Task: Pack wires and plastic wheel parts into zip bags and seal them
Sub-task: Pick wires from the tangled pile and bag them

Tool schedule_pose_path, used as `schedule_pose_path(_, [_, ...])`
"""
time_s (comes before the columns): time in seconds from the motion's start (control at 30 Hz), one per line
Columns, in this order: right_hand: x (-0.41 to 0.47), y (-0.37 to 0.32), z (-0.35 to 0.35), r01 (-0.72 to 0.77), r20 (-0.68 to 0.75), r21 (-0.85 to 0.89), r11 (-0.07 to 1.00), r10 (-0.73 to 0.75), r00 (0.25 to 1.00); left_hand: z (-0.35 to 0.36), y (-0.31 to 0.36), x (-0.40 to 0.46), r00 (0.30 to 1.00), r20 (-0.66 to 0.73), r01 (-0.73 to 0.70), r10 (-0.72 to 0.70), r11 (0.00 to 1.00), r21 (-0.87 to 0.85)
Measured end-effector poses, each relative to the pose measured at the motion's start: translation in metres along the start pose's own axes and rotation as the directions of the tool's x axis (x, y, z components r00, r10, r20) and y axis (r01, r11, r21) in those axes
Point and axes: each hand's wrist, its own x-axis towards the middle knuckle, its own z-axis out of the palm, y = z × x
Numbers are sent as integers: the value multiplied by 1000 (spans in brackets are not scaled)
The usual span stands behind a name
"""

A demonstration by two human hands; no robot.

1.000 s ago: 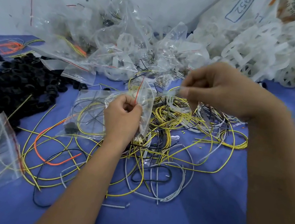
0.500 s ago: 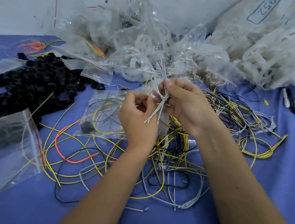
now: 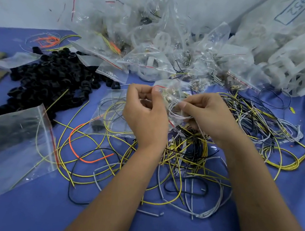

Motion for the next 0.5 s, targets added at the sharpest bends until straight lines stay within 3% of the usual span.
schedule_pose_path(0.13, [0, 2, -8, 34, 28, -217, 976, -28, 999, -2, -4, 7, 995, -68, 75, -74, 997, 11])
schedule_pose_path(0.23, [1, 1, -3, 96, -72, -478, 873, -148, 986, -4, -2, 5, 996, 87, -36, 26, 993, 114])
schedule_pose_path(0.3, [0, -3, 2, 132, -96, -539, 832, -216, 972, -4, 0, 0, 962, 237, -182, 134, 964, 192])
schedule_pose_path(0.4, [0, -5, 6, 153, -28, -487, 860, -190, 981, -2, 3, -10, 892, 373, -354, 254, 906, 232])
schedule_pose_path(0.5, [-4, -7, 4, 33, 125, -226, 974, -5, 992, -1, 3, -13, 870, 393, -405, 299, 887, 223])
